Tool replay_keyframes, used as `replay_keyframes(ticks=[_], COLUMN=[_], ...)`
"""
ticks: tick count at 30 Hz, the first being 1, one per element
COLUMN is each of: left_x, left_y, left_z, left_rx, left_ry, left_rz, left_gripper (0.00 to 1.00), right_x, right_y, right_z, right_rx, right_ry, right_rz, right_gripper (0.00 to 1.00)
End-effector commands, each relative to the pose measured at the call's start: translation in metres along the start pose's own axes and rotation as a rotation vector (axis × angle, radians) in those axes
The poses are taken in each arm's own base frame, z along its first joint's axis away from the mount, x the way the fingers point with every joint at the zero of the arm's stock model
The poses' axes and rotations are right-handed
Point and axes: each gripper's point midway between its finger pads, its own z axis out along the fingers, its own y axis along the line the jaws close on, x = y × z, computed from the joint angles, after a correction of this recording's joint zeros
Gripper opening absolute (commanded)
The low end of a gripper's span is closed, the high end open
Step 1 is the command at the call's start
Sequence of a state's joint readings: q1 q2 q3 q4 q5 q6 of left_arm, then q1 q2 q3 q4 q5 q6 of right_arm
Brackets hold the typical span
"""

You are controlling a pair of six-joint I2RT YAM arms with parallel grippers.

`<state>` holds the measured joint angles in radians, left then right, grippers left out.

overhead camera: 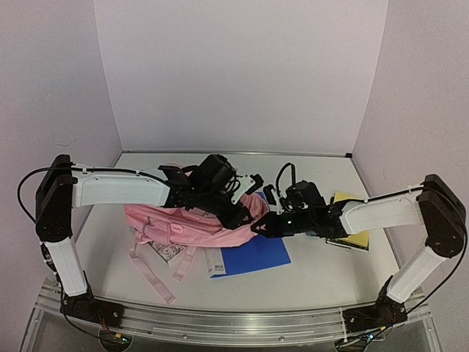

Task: Pack the student bag
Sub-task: Unzip the student bag at the center of the board.

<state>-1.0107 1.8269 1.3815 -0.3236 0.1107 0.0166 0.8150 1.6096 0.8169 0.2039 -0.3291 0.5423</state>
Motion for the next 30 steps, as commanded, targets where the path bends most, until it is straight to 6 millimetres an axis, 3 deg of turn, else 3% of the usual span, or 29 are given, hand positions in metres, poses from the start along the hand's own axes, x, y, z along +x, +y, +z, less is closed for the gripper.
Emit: replay_keyframes(ticks=[1,7,16,22,30], left_x=[-0.013,-0.009,-0.008,-0.004,0.006], left_y=[-0.005,-0.01,-0.011,-0.005,0.001], left_z=[0.003,0.006,-0.005,-0.022,-0.059], left_rx=[0.04,0.069,0.07,0.022,-0.034], left_ry=[-0.019,0.001,-0.013,-0.001,0.017], left_rz=[-0.008,-0.005,0.016,0.066,0.151], left_gripper=[0.45,0.31,0.0,0.0,0.0], right_x=[-0.024,-0.028,-0.032,-0.033,-0.039], right_y=[0.014,0.01,0.004,-0.001,-0.018], right_z=[-0.013,-0.016,-0.018,-0.02,-0.023], right_rx=[-0.023,0.003,0.044,0.093,0.126], right_ry=[-0.095,-0.118,-0.13,-0.111,-0.07], right_rz=[-0.027,-0.015,-0.013,-0.021,-0.024], right_gripper=[0.0,0.0,0.0,0.0,0.0])
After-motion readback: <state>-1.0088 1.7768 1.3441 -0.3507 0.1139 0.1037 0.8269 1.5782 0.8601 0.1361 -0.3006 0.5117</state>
